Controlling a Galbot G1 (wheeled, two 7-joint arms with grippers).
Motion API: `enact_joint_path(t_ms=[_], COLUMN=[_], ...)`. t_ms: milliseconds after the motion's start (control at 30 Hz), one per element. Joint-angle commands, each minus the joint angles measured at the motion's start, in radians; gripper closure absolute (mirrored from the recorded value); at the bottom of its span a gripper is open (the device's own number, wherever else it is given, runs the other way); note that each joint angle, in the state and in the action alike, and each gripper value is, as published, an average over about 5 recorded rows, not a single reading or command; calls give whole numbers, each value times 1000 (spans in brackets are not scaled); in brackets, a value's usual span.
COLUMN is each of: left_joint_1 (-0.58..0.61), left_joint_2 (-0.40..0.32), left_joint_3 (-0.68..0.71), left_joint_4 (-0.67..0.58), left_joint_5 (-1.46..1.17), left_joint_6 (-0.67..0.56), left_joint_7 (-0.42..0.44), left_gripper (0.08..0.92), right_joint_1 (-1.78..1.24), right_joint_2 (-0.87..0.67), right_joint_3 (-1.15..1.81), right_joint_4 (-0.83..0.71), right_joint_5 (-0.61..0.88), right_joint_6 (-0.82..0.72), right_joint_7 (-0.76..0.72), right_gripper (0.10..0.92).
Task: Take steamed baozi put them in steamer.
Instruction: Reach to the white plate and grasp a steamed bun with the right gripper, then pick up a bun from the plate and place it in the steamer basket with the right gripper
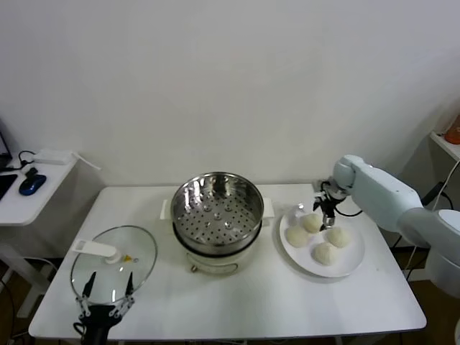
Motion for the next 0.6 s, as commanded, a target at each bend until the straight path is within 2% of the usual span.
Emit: enact_joint_path(t_ms=[33, 233, 333, 600], left_joint_1=[0, 0, 3, 11], left_joint_2=[1, 1, 1, -3], left_joint_3=[0, -4, -6, -3], left_joint_4=[1, -1, -4, -12], left_joint_5=[-1, 0, 2, 10], left_joint_6=[-1, -1, -1, -3], left_joint_7=[-1, -2, -3, -4], left_gripper=[177, 177, 177, 177], right_joint_1=[-10, -7, 29, 272], right_joint_2=[28, 27, -2, -144], right_joint_3=[30, 35, -2, -256], right_joint_4=[-46, -34, 10, 290], right_joint_5=[-36, -38, 7, 214], right_joint_6=[12, 16, 17, 27], right_joint_7=[1, -9, -23, -62], right_gripper=[302, 360, 376, 391])
